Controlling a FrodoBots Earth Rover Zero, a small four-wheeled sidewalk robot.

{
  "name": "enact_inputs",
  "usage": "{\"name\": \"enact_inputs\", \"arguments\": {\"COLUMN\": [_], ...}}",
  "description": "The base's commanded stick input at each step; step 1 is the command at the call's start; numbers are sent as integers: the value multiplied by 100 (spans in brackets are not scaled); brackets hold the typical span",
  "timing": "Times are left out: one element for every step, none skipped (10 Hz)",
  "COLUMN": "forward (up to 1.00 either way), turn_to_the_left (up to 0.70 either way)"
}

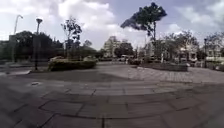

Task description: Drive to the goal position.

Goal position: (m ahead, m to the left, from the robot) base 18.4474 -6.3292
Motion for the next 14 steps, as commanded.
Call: {"name": "enact_inputs", "arguments": {"forward": [70,70,70,70,70,70,70,70,70,70,70,70,70,70], "turn_to_the_left": [0,0,0,0,0,0,0,0,0,0,0,0,-8,-22]}}
